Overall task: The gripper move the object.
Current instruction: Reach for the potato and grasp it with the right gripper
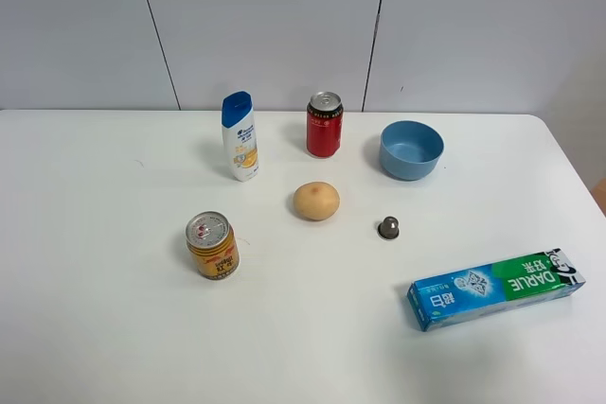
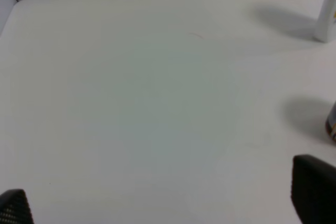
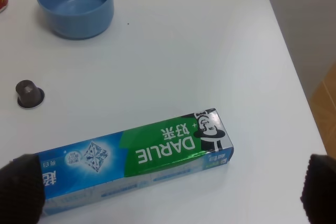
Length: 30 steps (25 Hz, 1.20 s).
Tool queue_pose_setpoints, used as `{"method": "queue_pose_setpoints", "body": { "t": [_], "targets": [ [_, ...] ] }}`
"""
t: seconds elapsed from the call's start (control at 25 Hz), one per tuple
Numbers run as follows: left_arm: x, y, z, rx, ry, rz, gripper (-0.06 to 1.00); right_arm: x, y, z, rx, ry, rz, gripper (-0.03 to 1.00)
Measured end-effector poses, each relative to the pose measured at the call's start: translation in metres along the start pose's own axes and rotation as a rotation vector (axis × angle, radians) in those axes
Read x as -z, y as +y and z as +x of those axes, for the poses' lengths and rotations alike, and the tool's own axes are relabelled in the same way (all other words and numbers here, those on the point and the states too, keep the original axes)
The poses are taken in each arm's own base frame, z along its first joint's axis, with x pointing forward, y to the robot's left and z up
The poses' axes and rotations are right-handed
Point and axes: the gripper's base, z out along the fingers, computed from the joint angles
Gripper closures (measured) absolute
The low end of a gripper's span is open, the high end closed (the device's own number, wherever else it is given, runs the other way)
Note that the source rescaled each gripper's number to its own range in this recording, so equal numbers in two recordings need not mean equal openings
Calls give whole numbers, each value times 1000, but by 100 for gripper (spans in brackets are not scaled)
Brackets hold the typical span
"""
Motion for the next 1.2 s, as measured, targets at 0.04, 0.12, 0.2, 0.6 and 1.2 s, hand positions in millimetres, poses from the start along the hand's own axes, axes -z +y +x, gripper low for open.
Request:
{"method": "queue_pose_setpoints", "body": {
  "t": [0.04, 0.12, 0.2, 0.6, 1.2],
  "targets": [
    [0, 0, 0, 0, 0, 0, -6, 0, 0, 0, 0, 0, 0, -3],
    [0, 0, 0, 0, 0, 0, -6, 0, 0, 0, 0, 0, 0, -3],
    [0, 0, 0, 0, 0, 0, -6, 0, 0, 0, 0, 0, 0, -3],
    [0, 0, 0, 0, 0, 0, -6, 0, 0, 0, 0, 0, 0, -3],
    [0, 0, 0, 0, 0, 0, -6, -41, 13, -61, 91, 178, -194, -3]
  ]
}}
